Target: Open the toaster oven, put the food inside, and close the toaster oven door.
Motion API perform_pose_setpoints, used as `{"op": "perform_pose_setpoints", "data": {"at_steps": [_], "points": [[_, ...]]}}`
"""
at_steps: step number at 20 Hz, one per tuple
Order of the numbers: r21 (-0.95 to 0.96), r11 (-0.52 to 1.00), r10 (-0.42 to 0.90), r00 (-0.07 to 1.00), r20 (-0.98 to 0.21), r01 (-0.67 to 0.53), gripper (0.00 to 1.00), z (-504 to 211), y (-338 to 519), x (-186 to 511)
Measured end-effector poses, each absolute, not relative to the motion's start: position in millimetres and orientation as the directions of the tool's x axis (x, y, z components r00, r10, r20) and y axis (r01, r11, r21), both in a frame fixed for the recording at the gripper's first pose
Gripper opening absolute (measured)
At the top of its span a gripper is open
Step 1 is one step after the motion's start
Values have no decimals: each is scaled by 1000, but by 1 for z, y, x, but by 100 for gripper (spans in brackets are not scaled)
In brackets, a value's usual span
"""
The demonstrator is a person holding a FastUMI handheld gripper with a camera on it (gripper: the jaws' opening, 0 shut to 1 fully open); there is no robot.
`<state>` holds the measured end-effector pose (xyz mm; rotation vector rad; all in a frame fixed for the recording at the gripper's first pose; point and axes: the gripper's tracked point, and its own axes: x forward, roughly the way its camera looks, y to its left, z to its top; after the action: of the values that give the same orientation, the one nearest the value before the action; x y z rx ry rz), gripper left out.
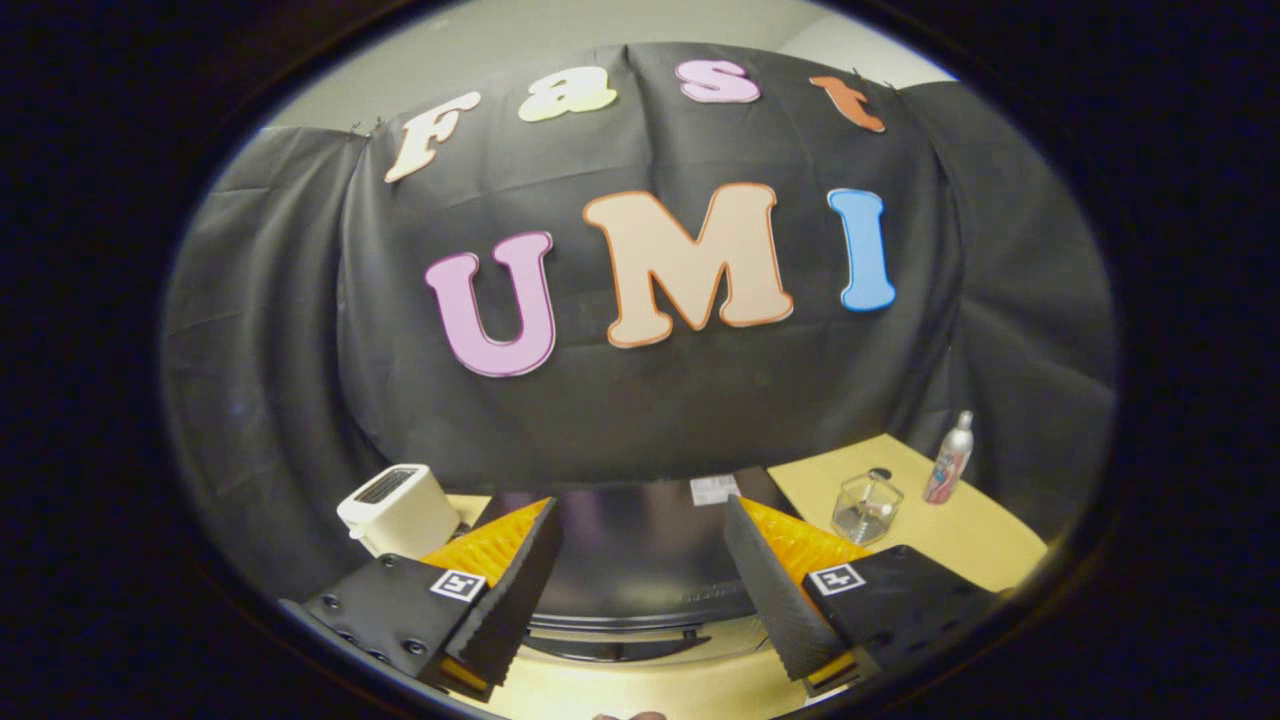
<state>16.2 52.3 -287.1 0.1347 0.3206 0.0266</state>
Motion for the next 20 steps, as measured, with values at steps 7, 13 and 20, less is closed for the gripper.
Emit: {"op": "perform_pose_setpoints", "data": {"at_steps": [7, 13, 20], "points": [[143, 990, 38, 917, -397, 20, 100, -344, 56, 10], [105, 994, 43, 907, -418, 1, 100, -364, 64, 7], [32, 999, 27, 904, -427, -15, 99, -369, 59, -10]]}}
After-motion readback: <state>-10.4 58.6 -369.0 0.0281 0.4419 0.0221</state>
